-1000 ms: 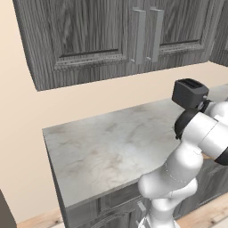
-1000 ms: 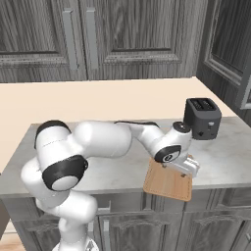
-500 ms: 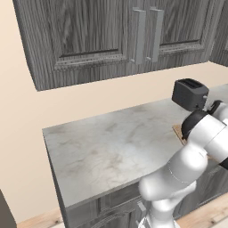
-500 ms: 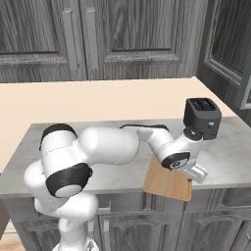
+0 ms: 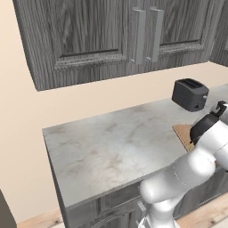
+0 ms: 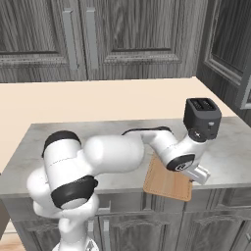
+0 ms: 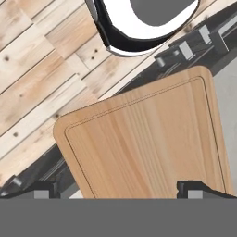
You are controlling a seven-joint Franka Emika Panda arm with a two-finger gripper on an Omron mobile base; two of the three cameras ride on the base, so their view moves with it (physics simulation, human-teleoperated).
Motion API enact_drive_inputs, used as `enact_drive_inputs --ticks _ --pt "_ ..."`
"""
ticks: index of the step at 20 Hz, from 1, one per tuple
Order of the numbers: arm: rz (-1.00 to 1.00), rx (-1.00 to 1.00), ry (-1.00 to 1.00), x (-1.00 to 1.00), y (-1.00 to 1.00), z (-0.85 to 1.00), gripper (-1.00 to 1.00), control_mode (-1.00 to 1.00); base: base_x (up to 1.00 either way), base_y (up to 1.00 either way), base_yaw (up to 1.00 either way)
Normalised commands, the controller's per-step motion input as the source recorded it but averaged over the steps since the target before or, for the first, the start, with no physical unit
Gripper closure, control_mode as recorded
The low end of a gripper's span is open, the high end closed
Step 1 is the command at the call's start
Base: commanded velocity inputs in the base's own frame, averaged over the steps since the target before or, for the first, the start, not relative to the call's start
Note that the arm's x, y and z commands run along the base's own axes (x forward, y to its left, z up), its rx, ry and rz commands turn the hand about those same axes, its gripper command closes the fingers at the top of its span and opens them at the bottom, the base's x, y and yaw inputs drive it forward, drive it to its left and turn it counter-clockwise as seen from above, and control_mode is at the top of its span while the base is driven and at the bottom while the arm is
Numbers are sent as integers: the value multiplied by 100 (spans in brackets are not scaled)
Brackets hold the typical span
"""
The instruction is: Move the cutting board and knife to the sink. Then move spray from the cabinet to the counter.
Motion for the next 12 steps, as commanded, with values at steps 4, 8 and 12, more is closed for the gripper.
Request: enact_drive_inputs --ticks 4,8,12 --pt "0 4 0 0 -10 -1 -100 -100 0 0 0" --pt "0 6 0 -6 -6 -1 -100 -100 0 0 0" --pt "0 2 0 -11 -2 -6 -100 -100 0 0 0"
